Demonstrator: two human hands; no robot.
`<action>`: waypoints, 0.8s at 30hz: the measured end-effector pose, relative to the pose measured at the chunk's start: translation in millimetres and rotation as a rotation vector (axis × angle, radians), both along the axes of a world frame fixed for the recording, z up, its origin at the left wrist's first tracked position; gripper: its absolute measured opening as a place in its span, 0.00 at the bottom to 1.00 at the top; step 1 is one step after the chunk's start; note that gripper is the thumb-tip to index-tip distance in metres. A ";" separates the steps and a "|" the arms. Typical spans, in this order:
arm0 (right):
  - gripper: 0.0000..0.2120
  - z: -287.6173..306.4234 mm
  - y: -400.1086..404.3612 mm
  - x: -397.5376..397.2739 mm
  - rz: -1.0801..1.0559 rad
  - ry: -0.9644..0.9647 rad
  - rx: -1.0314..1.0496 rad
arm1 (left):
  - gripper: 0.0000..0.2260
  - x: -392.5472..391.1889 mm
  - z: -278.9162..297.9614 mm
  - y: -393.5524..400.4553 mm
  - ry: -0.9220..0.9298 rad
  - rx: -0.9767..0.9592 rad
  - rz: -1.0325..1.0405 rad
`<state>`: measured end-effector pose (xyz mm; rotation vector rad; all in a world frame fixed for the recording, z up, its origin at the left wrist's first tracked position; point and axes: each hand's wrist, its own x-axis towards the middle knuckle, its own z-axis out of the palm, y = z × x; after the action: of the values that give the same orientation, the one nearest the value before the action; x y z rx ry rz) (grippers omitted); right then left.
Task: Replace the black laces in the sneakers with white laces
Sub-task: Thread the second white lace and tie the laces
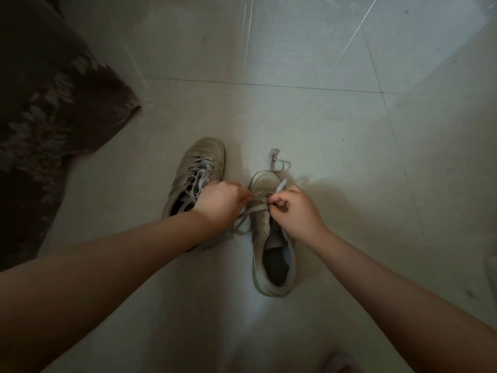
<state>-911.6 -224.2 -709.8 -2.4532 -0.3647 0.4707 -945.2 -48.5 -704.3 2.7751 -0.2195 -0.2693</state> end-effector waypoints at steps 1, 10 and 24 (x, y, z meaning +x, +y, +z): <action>0.05 -0.2 -0.2 0.0 -0.021 0.026 0.016 | 0.14 1.0 0.5 -2.2 0.002 0.015 0.003; 0.06 -10.0 0.7 0.3 -0.126 0.069 0.132 | 0.11 7.3 7.4 -10.1 -0.017 0.320 -0.257; 0.09 -3.3 5.3 -0.6 -0.252 0.300 0.246 | 0.10 9.5 3.9 -10.5 -0.035 0.271 -0.234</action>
<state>-912.2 -218.9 -713.1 -2.1131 0.0131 0.6318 -935.6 -59.0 -700.4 3.0242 -0.5564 -0.3303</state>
